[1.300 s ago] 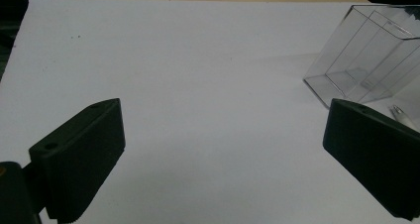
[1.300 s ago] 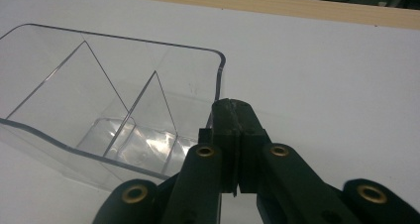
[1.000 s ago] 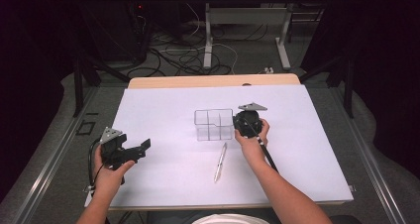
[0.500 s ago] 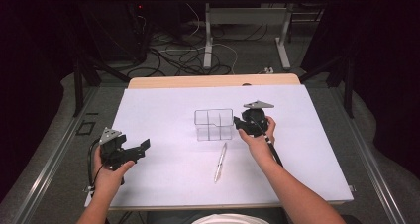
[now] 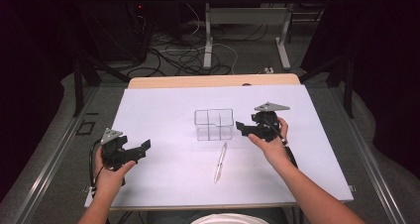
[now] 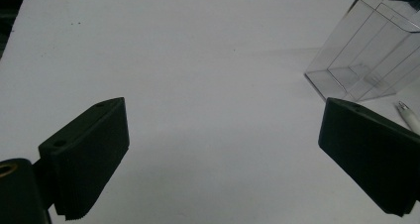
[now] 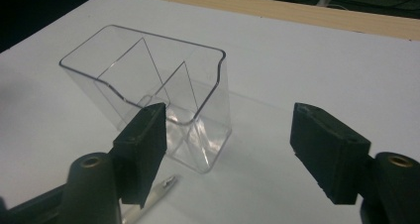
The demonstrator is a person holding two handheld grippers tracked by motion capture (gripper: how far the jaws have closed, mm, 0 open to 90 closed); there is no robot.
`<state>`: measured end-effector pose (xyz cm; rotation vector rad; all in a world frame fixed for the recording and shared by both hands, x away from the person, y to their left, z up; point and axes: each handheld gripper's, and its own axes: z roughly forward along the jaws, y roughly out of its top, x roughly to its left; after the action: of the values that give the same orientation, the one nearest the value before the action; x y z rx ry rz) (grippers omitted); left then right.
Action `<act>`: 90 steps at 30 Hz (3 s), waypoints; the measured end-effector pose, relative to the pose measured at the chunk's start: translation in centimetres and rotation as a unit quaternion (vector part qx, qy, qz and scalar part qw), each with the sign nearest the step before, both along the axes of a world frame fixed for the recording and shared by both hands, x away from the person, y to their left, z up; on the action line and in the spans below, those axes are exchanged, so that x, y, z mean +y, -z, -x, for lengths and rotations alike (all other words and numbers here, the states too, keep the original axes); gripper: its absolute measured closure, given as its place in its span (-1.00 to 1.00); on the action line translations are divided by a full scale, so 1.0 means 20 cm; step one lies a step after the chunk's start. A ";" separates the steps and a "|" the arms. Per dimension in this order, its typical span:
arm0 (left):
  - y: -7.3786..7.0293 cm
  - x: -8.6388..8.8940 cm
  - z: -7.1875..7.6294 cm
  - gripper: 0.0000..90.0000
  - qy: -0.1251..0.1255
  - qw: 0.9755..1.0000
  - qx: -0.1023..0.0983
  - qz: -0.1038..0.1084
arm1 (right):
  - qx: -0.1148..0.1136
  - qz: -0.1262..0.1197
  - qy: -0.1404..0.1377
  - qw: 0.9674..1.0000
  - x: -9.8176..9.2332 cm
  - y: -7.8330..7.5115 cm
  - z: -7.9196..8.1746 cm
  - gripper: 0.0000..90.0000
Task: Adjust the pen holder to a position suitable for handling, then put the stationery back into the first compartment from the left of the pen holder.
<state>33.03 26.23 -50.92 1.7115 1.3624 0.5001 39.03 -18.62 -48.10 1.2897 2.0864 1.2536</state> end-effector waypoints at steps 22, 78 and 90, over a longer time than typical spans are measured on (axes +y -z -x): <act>0.04 -0.18 -0.05 -0.81 0.033 0.999 0.026 -0.011 | 0.003 0.074 0.032 0.997 -0.29 0.05 0.17 -1.00; -0.05 -1.12 -0.19 -0.02 0.180 0.980 0.084 -0.014 | 0.043 0.011 0.145 0.988 -0.49 0.12 0.16 -0.73; 0.00 -1.16 -0.22 0.25 0.164 0.976 0.144 -0.003 | 0.043 0.010 0.139 0.989 -0.49 0.13 0.15 -0.69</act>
<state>37.45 3.12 -50.87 2.0233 1.2363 0.0693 35.98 -28.45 -50.63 1.5860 1.8863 1.0691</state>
